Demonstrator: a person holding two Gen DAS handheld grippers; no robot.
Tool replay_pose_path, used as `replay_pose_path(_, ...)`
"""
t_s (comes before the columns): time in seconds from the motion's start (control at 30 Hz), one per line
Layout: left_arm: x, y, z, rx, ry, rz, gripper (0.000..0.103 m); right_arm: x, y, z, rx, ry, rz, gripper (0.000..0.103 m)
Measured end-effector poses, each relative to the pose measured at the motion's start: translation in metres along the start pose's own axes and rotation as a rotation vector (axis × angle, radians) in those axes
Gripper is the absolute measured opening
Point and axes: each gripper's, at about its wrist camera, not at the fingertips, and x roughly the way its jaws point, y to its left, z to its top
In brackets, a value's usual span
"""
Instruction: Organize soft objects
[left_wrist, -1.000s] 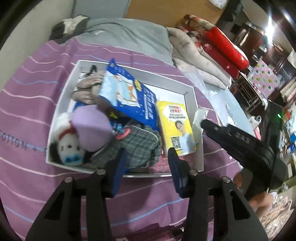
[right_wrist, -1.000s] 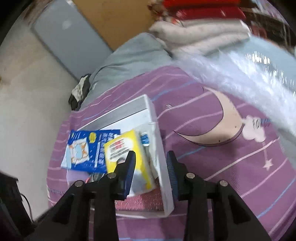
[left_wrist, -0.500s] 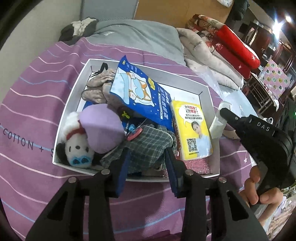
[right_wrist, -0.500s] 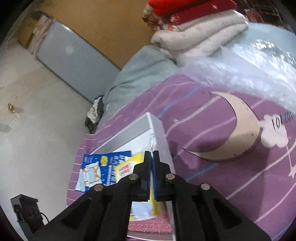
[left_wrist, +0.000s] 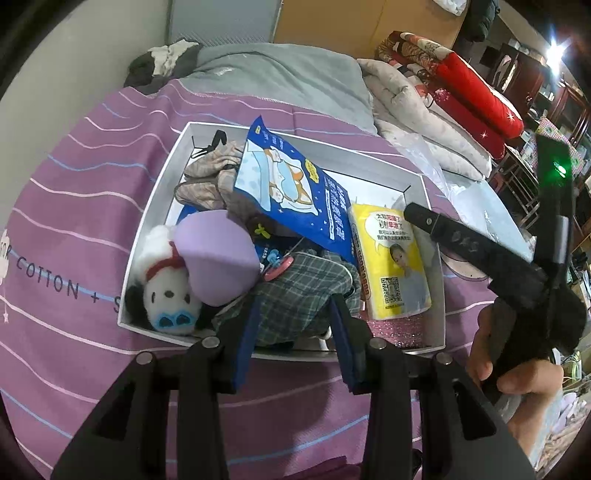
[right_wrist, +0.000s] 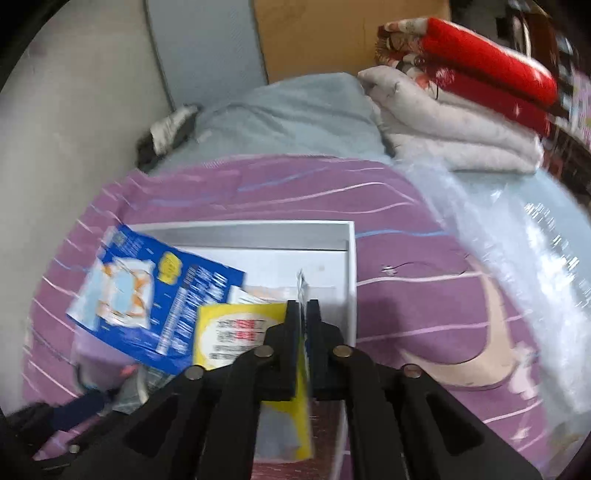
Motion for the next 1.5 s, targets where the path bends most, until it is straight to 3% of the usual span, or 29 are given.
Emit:
replay_pose_path(0.03,-0.001,-0.001,0.000,0.004,0.001,0.000,0.040,-0.004,-0.007,-0.001,0.051,-0.006,0.024,0.043)
replay_pose_path(0.07,-0.002,-0.001,0.000,0.005,0.005,-0.001,0.040,-0.009,-0.013,-0.002,0.099,-0.015,0.087,0.046)
replay_pose_path(0.13,-0.004,0.002,0.000,-0.007,0.015,-0.007,0.040,-0.019,-0.017,-0.002,0.150,-0.037,0.095,0.057)
replay_pose_path(0.2,-0.007,0.004,0.000,-0.025,0.015,-0.001,0.040,-0.029,-0.015,-0.004,0.143,-0.047,0.061,0.057)
replay_pose_path(0.33,-0.024,0.004,-0.001,-0.036,-0.018,0.034,0.040,-0.054,-0.001,-0.015,0.085,-0.015,0.095,0.057)
replay_pose_path(0.57,-0.091,-0.014,-0.012,0.024,-0.090,0.089,0.041,-0.135,0.025,-0.031,-0.038,-0.075,0.085,0.057)
replay_pose_path(0.73,-0.145,-0.026,-0.044,0.077,-0.122,0.101,0.053,-0.201,0.037,-0.043,-0.040,-0.158,0.086,0.076)
replay_pose_path(0.87,-0.167,-0.024,-0.081,0.069,-0.181,0.125,0.059,-0.228,0.044,-0.081,-0.048,-0.180,0.091,0.082)
replay_pose_path(1.0,-0.163,-0.024,-0.121,0.117,-0.275,0.273,0.059,-0.212,0.050,-0.140,-0.074,-0.078,0.022,0.082)
replay_pose_path(1.07,-0.162,-0.024,-0.138,0.147,-0.273,0.311,0.059,-0.217,0.048,-0.162,-0.064,-0.108,0.040,0.082)
replay_pose_path(1.17,-0.163,-0.018,-0.162,0.143,-0.211,0.238,0.059,-0.230,0.048,-0.180,-0.049,-0.200,0.001,0.082)
replay_pose_path(1.23,-0.165,-0.013,-0.177,0.110,-0.179,0.201,0.059,-0.233,0.052,-0.188,-0.088,-0.210,-0.041,0.082)
replay_pose_path(1.37,-0.168,-0.016,-0.205,0.099,-0.229,0.205,0.059,-0.242,0.053,-0.210,-0.138,-0.219,-0.078,0.082)
replay_pose_path(1.5,-0.167,-0.017,-0.218,0.074,-0.238,0.188,0.062,-0.261,0.042,-0.237,-0.133,-0.275,-0.057,0.082)
